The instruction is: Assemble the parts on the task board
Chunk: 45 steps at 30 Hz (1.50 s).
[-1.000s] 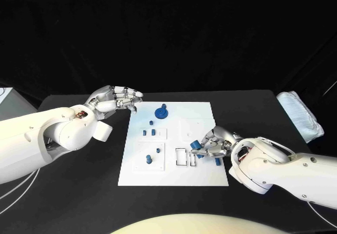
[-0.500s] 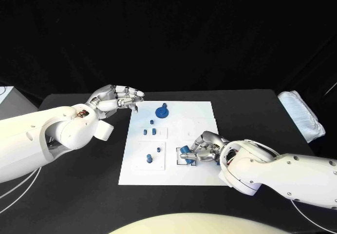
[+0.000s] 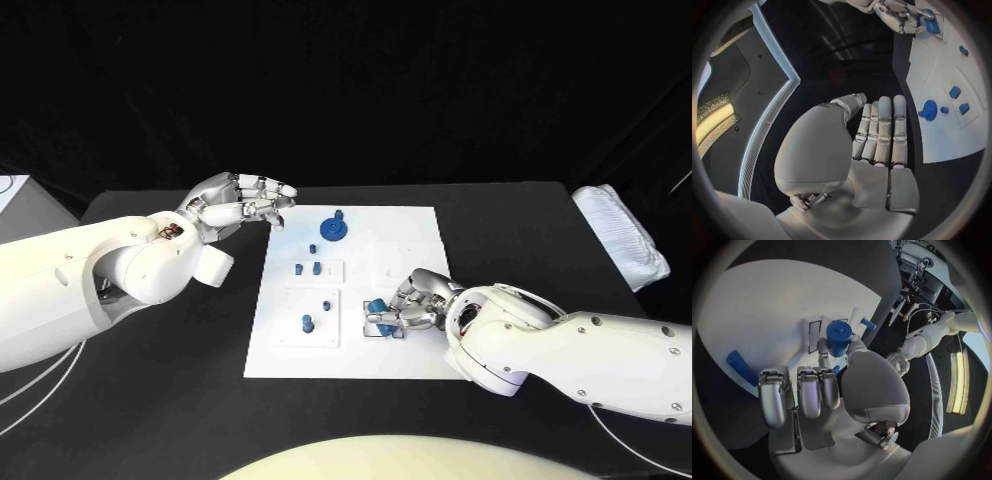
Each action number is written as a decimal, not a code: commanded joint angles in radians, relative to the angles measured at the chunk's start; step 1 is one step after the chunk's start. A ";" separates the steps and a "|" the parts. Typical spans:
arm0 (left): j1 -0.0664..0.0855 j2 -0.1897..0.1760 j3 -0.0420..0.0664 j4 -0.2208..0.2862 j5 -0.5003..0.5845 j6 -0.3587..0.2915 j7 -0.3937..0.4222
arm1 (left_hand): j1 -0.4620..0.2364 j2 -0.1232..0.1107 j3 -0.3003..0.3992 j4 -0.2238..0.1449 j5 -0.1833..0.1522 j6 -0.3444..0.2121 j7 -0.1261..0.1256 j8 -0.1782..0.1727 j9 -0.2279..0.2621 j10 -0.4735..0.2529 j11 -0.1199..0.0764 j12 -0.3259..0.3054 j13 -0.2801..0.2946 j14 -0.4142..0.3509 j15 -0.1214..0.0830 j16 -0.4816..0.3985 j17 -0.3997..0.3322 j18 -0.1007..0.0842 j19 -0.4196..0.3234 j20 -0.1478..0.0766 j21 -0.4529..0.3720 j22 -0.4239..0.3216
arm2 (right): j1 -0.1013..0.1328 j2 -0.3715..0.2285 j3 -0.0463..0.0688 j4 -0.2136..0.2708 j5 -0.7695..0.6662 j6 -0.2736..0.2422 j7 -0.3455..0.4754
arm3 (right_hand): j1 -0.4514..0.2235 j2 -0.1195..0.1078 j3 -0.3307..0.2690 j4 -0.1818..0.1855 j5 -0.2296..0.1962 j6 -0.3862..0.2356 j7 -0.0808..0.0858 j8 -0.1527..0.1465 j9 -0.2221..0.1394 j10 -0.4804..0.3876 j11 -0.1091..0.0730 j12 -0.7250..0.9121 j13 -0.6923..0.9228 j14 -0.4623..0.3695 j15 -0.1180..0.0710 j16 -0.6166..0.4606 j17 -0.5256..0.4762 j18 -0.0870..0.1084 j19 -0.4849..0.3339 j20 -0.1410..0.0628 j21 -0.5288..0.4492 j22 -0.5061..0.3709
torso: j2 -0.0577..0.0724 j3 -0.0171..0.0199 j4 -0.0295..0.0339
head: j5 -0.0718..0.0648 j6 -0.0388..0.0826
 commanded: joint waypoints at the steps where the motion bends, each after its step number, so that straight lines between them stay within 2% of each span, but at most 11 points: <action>1: 0.000 0.000 0.001 0.002 0.004 0.017 0.003 | -0.004 0.005 -0.003 0.000 0.002 -0.004 -0.003 0.005 -0.001 -0.005 -0.001 0.004 -0.001 0.006 0.000 -0.007 0.000 0.005 0.005 0.001 -0.005 -0.001 | -0.003 0.005 -0.002 -0.008 -0.044 0.002 -0.014 | -0.013 0.001 -0.006 0.002 0.007 0.004 0.003 -0.003 -0.001 0.106 -0.007 0.006 0.263 0.104 -0.008 0.006 0.263 -0.014 0.105 -0.008 0.002 0.263 | 0.000 0.0010 -0.0002 | 0.001 0.000; 8: 0.000 -0.001 0.001 0.003 0.004 0.016 0.002 | -0.004 0.005 -0.003 0.000 0.002 -0.004 -0.003 0.005 -0.001 -0.005 -0.001 0.004 -0.001 0.006 0.000 -0.007 0.000 0.005 0.005 0.001 -0.005 -0.001 | -0.003 0.014 -0.002 -0.014 -0.055 0.006 -0.011 | -0.065 0.006 -0.018 0.003 0.006 0.002 0.003 0.002 -0.002 0.106 -0.007 0.006 0.263 0.104 -0.008 0.006 0.263 -0.014 0.105 -0.008 0.002 0.263 | 0.000 0.0004 -0.0015 | 0.002 -0.001; 13: 0.000 -0.002 0.001 0.003 0.004 0.016 0.001 | -0.005 0.007 -0.003 0.001 0.002 -0.004 -0.003 0.006 -0.002 -0.006 -0.001 0.003 -0.002 0.006 0.000 -0.007 0.001 0.005 0.005 0.001 -0.006 -0.002 | -0.003 0.016 -0.002 -0.015 -0.060 0.029 -0.011 | -0.150 -0.002 -0.086 0.004 0.005 -0.006 0.004 0.011 -0.002 0.106 -0.006 0.006 0.263 0.104 -0.007 0.006 0.263 -0.014 0.105 -0.007 0.002 0.263 | -0.001 -0.0001 -0.0014 | 0.001 -0.001; 17: 0.000 -0.003 0.001 0.003 0.004 0.018 -0.001 | -0.005 0.007 -0.003 0.001 0.002 -0.004 -0.003 0.006 -0.002 -0.006 -0.001 0.003 -0.002 0.006 0.000 -0.007 0.001 0.005 0.005 0.001 -0.006 -0.002 | -0.003 0.016 -0.002 -0.015 -0.064 0.055 -0.013 | -0.198 -0.039 -0.113 0.006 0.013 -0.015 0.007 0.013 -0.004 0.099 -0.004 -0.006 0.254 0.103 -0.005 0.004 0.257 -0.014 0.105 -0.005 0.002 0.263 | -0.001 -0.0001 -0.0014 | 0.000 -0.001; 18: 0.000 -0.003 0.001 0.003 0.004 0.018 -0.001 | -0.005 0.007 -0.003 0.001 0.002 -0.004 -0.003 0.006 -0.002 -0.006 -0.001 0.003 -0.002 0.006 0.000 -0.007 0.001 0.005 0.005 0.001 -0.006 -0.002 | -0.003 0.016 -0.002 -0.016 -0.065 0.059 -0.014 | -0.223 -0.068 -0.117 0.008 0.019 -0.020 0.009 0.013 -0.005 0.097 -0.002 -0.011 0.251 0.103 -0.004 0.004 0.256 -0.014 0.105 -0.004 0.002 0.263 | -0.001 -0.0001 -0.0014 | 0.000 -0.001; 22: 0.000 -0.003 0.001 0.003 0.004 0.019 -0.003 | -0.006 0.007 -0.004 0.002 0.002 -0.004 -0.003 0.006 -0.002 -0.007 -0.001 0.003 -0.002 0.006 0.000 -0.007 0.001 0.005 0.005 0.001 -0.007 -0.002 | -0.003 0.015 -0.002 -0.015 -0.078 0.065 -0.015 | -0.241 -0.083 -0.117 0.008 0.022 -0.022 0.009 0.015 -0.006 0.095 -0.001 -0.013 0.249 0.103 -0.003 0.004 0.257 -0.014 0.105 -0.003 0.002 0.263 | -0.001 0.0000 -0.0017 | 0.000 0.000; 25: 0.000 -0.003 0.001 0.003 0.004 0.019 -0.003 | -0.006 0.007 -0.004 0.002 0.002 -0.004 -0.003 0.006 -0.002 -0.007 -0.001 0.003 -0.002 0.006 0.000 -0.007 0.001 0.005 0.005 0.001 -0.007 -0.002 | -0.003 0.009 -0.002 -0.011 -0.088 0.058 -0.008 | -0.244 -0.078 -0.112 0.008 0.023 -0.022 0.009 0.016 -0.006 0.096 -0.001 -0.013 0.250 0.103 -0.003 0.004 0.258 -0.014 0.105 -0.003 0.002 0.263 | -0.001 0.0003 -0.0005 | 0.000 0.001; 29: 0.000 -0.004 0.001 0.003 0.004 0.019 -0.003 | -0.006 0.007 -0.004 0.002 0.002 -0.004 -0.003 0.006 -0.002 -0.007 -0.001 0.003 -0.002 0.006 0.000 -0.007 0.001 0.005 0.005 0.001 -0.007 -0.002 | -0.003 -0.006 -0.002 -0.001 -0.090 0.038 0.027 | -0.144 -0.037 -0.082 0.002 0.010 -0.024 0.009 0.023 -0.009 0.097 -0.002 -0.011 0.252 0.103 -0.003 0.004 0.258 -0.014 0.105 -0.002 0.002 0.263 | -0.001 0.0003 -0.0003 | 0.001 0.001; 31: 0.000 -0.005 0.001 0.004 0.004 0.019 -0.003 | -0.006 0.007 -0.004 0.002 0.002 -0.004 -0.003 0.006 -0.002 -0.007 -0.001 0.003 -0.002 0.006 0.000 -0.007 0.001 0.005 0.005 0.001 -0.007 -0.002 | -0.003 -0.015 -0.002 0.006 -0.089 0.027 0.050 | -0.084 -0.026 -0.078 -0.001 0.008 -0.025 0.009 0.026 -0.010 0.097 -0.002 -0.011 0.252 0.103 -0.004 0.004 0.258 -0.014 0.105 -0.002 0.002 0.263 | 0.000 0.0007 -0.0007 | 0.003 0.000; 39: 0.000 -0.006 0.001 0.004 0.004 0.018 -0.004 | -0.006 0.007 -0.004 0.002 0.002 -0.004 -0.003 0.006 -0.002 -0.007 -0.001 0.003 -0.002 0.006 0.000 -0.007 0.001 0.005 0.005 0.001 -0.007 -0.002 | -0.003 -0.052 -0.002 0.035 -0.081 0.002 0.123 | 0.035 -0.039 -0.071 -0.003 0.010 -0.028 0.008 0.031 -0.015 0.098 -0.002 -0.010 0.254 0.104 -0.004 0.005 0.260 -0.014 0.105 -0.003 0.002 0.263 | -0.002 -0.0002 -0.0012 | 0.006 -0.001; 45: 0.000 -0.006 0.001 0.003 0.004 0.018 -0.005 | -0.006 0.007 -0.004 0.002 0.002 -0.004 -0.003 0.006 -0.002 -0.007 -0.001 0.003 -0.002 0.006 0.000 -0.007 0.001 0.005 0.005 0.001 -0.007 -0.002 | -0.005 -0.066 -0.002 0.040 -0.080 0.016 0.146 | 0.105 -0.071 -0.030 -0.004 0.011 -0.026 0.007 0.035 -0.020 0.099 -0.003 -0.009 0.254 0.104 -0.004 0.006 0.262 -0.014 0.105 -0.003 0.002 0.263 | -0.002 -0.0004 -0.0012 | 0.006 0.000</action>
